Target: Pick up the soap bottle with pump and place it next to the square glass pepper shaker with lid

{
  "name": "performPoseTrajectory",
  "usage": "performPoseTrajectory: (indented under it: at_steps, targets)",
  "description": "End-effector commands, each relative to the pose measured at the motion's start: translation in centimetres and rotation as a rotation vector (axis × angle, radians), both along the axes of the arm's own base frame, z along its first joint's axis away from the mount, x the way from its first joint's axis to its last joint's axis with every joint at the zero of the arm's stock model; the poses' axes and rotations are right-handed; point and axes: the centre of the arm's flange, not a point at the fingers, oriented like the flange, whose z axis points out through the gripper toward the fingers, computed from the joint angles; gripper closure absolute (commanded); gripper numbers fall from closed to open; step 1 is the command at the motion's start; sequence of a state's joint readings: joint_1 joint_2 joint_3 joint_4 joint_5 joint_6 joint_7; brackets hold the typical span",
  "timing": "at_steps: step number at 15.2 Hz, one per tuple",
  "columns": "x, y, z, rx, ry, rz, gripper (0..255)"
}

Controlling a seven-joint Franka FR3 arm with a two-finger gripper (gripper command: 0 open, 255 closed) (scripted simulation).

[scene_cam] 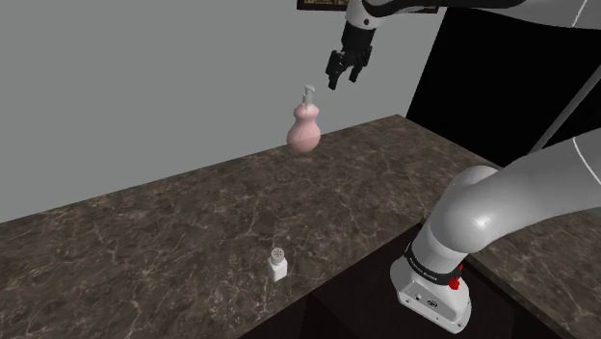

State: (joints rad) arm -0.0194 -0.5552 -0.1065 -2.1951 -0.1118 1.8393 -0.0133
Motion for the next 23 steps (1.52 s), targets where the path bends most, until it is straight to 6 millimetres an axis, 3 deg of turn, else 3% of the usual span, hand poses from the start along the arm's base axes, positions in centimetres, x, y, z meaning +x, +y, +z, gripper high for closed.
performPoseTrajectory:
  at_steps: [1, 16, 23]
  targets:
    - [2.5, -1.1, -0.8, 0.005, 0.002, 0.005, 0]
    - [19.1, -10.5, -6.9, 0.048, 0.019, 0.036, 0]
    - [19.7, -10.6, -10.5, 0.048, 0.019, 0.036, 0]
